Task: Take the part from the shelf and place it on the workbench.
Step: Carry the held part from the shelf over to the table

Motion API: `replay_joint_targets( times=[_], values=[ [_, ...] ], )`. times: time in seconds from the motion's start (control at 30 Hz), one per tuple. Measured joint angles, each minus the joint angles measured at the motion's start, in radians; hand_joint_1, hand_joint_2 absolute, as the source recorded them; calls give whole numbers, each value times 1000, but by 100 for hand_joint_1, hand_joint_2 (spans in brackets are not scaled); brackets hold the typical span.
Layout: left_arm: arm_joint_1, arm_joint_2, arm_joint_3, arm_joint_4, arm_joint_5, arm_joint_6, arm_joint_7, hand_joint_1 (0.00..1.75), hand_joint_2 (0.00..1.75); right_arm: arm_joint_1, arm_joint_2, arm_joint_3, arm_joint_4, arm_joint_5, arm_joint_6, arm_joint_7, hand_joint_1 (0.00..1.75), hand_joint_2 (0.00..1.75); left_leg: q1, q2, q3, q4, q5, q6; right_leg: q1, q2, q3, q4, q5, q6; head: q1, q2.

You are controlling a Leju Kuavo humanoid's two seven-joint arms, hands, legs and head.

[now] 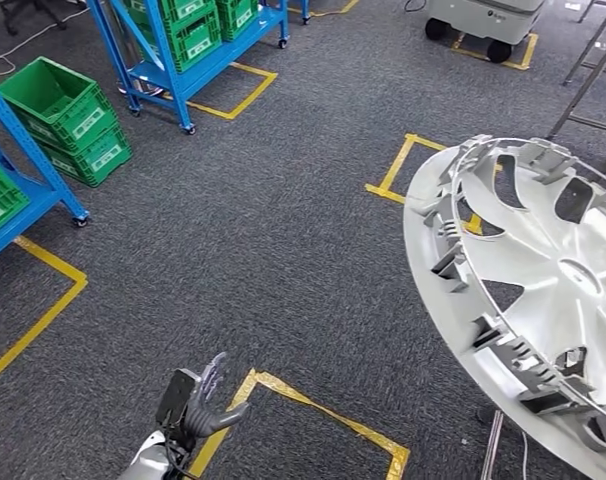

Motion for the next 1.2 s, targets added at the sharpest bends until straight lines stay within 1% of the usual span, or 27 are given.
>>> replay_joint_targets(
  times=[0.03, 0.07, 0.1, 0.13, 0.2, 0.23, 0.27, 0.3, 0.37, 0.4, 0.47, 0.53, 0.57, 0.6, 0.63, 0.67, 0.7, 0.73, 0.8, 0.87, 0.93, 1.0, 1.07, 1.1, 1.13, 1.17, 1.2],
  values=[
    [1, 1, 0, 0, 0, 0, 0, 0, 175, 0, 0, -1, 0, 0, 0, 0, 175, 175, -1, 10, 0, 0, -1, 1, -1, -7, -32, 66, -26, 4, 0, 0],
    [2, 1, 1, 0, 0, 0, 0, 0, 175, 0, 0, -2, 0, 0, 0, 0, 175, 175, -1, 21, 1, 0, -2, 1, -2, -10, -51, 108, -37, 6, 0, 0],
    [2, 1, 1, 0, 0, 0, 0, 0, 175, 0, 0, -3, 0, 0, 0, 1, 175, 175, -1, 30, 2, 1, -3, 1, -3, -12, -51, 110, -28, 8, 0, 0],
    [2, 1, 1, 0, 0, 0, 0, 0, 175, 0, 0, -4, 0, -1, 0, 2, 175, 175, -1, 39, 5, 1, -5, -1, -4, -17, -29, 70, -1, 8, 0, 0],
    [2, 1, 2, 0, 0, 0, 0, 0, 175, -1, 0, -5, 0, -3, 0, 6, 175, 175, -2, 56, 13, 1, -11, -7, -2, -44, 53, -76, 59, 7, 0, 0],
    [2, 2, 3, 0, 0, 0, 0, 0, 175, -1, 0, -6, 0, -5, 0, 8, 175, 175, -5, 62, 16, 3, -15, -12, 0, -56, 86, -133, 77, 2, -1, 0],
    [1, 2, 3, 0, 0, 0, 0, 0, 175, -2, 0, -7, 0, -6, 0, 10, 175, 175, -8, 68, 18, 4, -17, -16, 2, -63, 104, -164, 82, -4, -1, 0],
    [1, 2, 4, 0, 0, 0, 0, 0, 175, -2, 0, -9, 0, -8, 0, 11, 175, 175, -10, 74, 18, 4, -17, -20, 5, -62, 107, -172, 79, -11, -2, 0],
    [0, 1, 5, 0, 0, 0, 0, 0, 175, -1, 0, -13, 0, -12, 0, 12, 175, 175, -9, 84, 20, 4, -20, -30, 5, -43, 104, -174, 84, -26, -2, 0],
    [-1, 0, 5, 0, 0, 0, 0, 0, 175, -1, 0, -15, -1, -15, 0, 14, 175, 175, -7, 77, 17, 12, -29, -35, 4, -35, 103, -176, 86, -33, -3, 0],
    [-1, -1, 6, 0, 0, 0, 0, 0, 175, -2, 0, -18, -2, -18, 0, 15, 175, 175, -5, 45, -16, 85, -76, -42, -1, -19, 104, -181, 91, -44, -7, 0],
    [2, -1, 8, 1, 0, 0, 0, 0, 175, -3, 0, -21, -3, -18, 0, 18, 175, 175, -5, 18, -84, 224, -137, -43, -1, -1, 101, -181, 91, -49, -10, 0],
    [4, 0, 10, 1, 0, 0, 0, 0, 175, -3, 0, -23, -2, -18, 0, 20, 175, 175, -5, 14, -112, 277, -151, -43, -1, 10, 101, -181, 92, -49, -11, 0],
    [6, 0, 12, 1, 0, 0, 0, 0, 175, -3, 0, -25, -2, -18, 0, 23, 175, 175, -5, 12, -126, 296, -145, -43, -1, 21, 100, -181, 92, -49, -11, 0],
    [6, 1, 14, 1, -1, 0, 0, 0, 175, -3, 0, -28, -2, -18, 0, 26, 175, 175, -4, 10, -120, 275, -119, -42, -2, 33, 101, -181, 92, -49, -11, 0],
    [6, 1, 15, 1, -1, 0, 0, 0, 175, -3, 0, -30, -2, -19, 0, 29, 175, 175, -3, 4, -96, 220, -82, -41, -3, 44, 101, -181, 93, -47, -11, 0],
    [5, 2, 16, 1, -1, 0, 0, 0, 175, -3, 0, -31, -2, -19, 0, 32, 175, 175, 0, -12, -65, 150, -45, -41, -4, 54, 101, -180, 94, -44, -11, 0],
    [5, 2, 16, 1, -1, 0, 0, 0, 175, -3, 0, -33, -3, -20, 0, 35, 175, 175, 3, -29, -36, 84, -22, -40, -3, 65, 99, -177, 94, -40, -11, 0],
    [5, 2, 17, 1, -2, 0, 0, 0, 175, -3, 0, -36, -3, -22, 0, 38, 175, 175, 5, -53, -7, 18, -9, -37, -3, 81, 91, -175, 97, -29, -11, 0],
    [4, 0, 18, 1, -4, 0, 0, 0, 175, -2, 0, -41, -3, -24, 0, 43, 175, 175, 3, -42, -5, 12, -8, -26, -7, 93, 83, -179, 102, -17, -11, 0],
    [2, -2, 20, 1, -5, 0, 0, 0, 175, 0, 0, -46, -4, -26, 0, 48, 175, 175, 3, -26, -4, 9, -5, -13, -6, 63, 66, -151, 83, -8, -7, 0],
    [4, -2, 22, 1, -6, 0, 0, 0, 175, -2, 0, -50, -6, -28, 0, 51, 175, 175, 1, -7, -3, 7, -5, -3, -3, 12, 15, -44, 24, -2, -2, 0],
    [8, -1, 24, 1, -6, 0, 0, 0, 175, -4, 0, -54, -6, -28, 0, 53, 175, 175, -3, 15, -3, 7, -6, 0, -3, -8, -45, 85, -30, 1, -2, 0],
    [9, -1, 24, 1, -6, 0, 0, 0, 175, -4, 0, -55, -6, -28, 0, 55, 175, 175, -4, 26, -2, 7, -7, 1, -3, -11, -56, 111, -33, 1, -2, 0],
    [9, -1, 25, 1, -6, 0, 0, 0, 175, -3, 0, -57, -6, -28, 0, 57, 175, 175, -5, 36, -1, 7, -9, 1, -3, -13, -45, 95, -18, 0, -2, 0],
    [9, -1, 25, 1, -6, 0, 0, 0, 175, -3, 0, -59, -6, -28, 0, 59, 175, 175, -5, 45, 2, 7, -10, 0, -3, -18, -15, 43, 12, -2, -2, 0],
    [9, -1, 25, 1, -6, 0, 0, 0, 175, -3, 0, -60, -6, -28, 0, 60, 175, 175, -6, 53, 5, 7, -13, -2, -2, -34, 27, -31, 43, -4, -2, 0]
  ],
)
